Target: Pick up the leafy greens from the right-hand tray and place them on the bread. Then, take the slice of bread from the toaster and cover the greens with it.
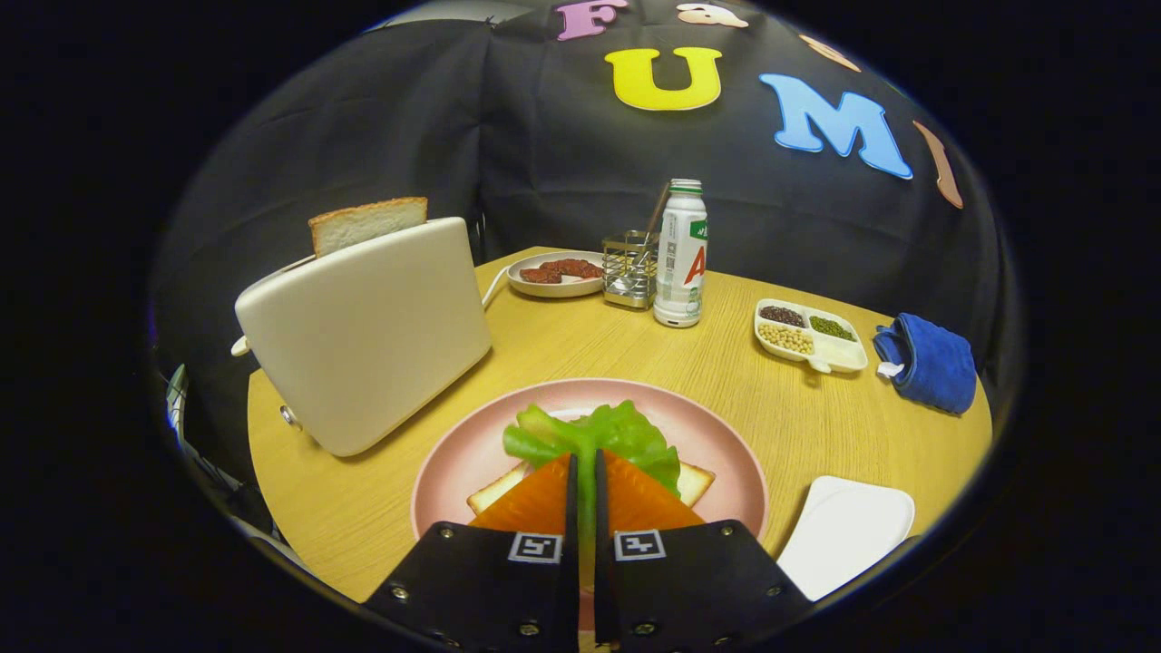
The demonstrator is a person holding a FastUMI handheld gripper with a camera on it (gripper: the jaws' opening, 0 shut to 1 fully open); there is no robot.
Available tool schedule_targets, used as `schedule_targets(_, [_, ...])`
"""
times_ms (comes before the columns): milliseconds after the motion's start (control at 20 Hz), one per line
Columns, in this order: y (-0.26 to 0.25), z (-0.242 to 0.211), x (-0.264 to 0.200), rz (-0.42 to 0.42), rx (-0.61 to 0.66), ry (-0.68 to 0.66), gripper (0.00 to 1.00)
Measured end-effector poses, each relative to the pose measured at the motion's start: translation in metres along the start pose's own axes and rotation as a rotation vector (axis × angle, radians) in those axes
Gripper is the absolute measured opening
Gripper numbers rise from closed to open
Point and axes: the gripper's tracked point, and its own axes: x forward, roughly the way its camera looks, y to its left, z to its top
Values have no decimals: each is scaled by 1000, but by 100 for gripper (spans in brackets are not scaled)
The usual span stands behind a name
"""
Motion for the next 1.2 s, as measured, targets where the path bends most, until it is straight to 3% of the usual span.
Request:
schedule_targets(200, [-6,7,-1,-40,-32,-30,38])
schedule_targets(400, [3,37,-8,-66,-28,-136,38])
schedule_targets(600, [42,83,-45,-57,1,-282,38])
schedule_targets(850, [116,114,-58,52,26,-402,38])
schedule_targets(1200, [166,146,-45,87,44,-476,38])
